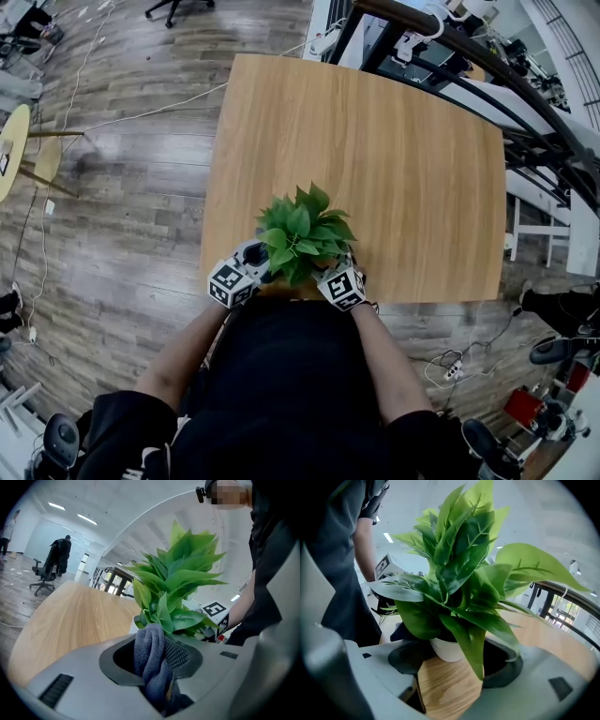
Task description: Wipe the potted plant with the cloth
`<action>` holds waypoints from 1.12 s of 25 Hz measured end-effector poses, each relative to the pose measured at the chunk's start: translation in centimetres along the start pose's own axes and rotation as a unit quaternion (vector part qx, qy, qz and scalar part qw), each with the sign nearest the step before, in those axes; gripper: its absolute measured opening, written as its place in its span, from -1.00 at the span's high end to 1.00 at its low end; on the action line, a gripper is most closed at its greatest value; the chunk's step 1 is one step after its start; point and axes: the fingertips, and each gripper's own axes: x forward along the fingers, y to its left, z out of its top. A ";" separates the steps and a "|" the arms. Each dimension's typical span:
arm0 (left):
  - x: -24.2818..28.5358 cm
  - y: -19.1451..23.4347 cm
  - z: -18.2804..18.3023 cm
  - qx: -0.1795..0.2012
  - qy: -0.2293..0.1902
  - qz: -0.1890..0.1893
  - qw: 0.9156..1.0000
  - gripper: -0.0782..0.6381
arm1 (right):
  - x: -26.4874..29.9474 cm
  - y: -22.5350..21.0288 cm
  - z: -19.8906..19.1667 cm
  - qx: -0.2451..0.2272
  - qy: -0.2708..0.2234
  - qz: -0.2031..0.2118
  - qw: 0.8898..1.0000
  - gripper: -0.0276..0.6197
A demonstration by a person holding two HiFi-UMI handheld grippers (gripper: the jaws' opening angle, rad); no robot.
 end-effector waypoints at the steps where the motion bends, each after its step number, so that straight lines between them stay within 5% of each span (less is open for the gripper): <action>1: 0.0 -0.5 -0.5 0.003 0.004 -0.005 1.000 0.40 | 0.0 0.0 0.0 0.001 0.000 -0.001 1.000 -0.13; 7: -0.3 -1.8 -0.3 -0.009 0.012 -0.007 1.000 0.40 | 0.1 0.0 0.1 -0.006 0.004 -0.002 1.000 -0.13; 16: -0.9 2.0 1.3 0.001 -0.012 0.028 1.000 0.40 | -1.3 2.1 -0.8 -0.007 -0.003 0.023 1.000 -0.13; 21: -1.0 1.9 2.3 -0.009 -0.013 0.029 0.999 0.40 | -0.8 -0.8 -0.6 -0.005 0.003 -0.011 1.000 -0.13; 28: -0.6 1.9 2.5 -0.020 -0.021 0.028 0.999 0.40 | 0.4 0.3 0.9 -0.034 0.000 0.029 0.999 -0.13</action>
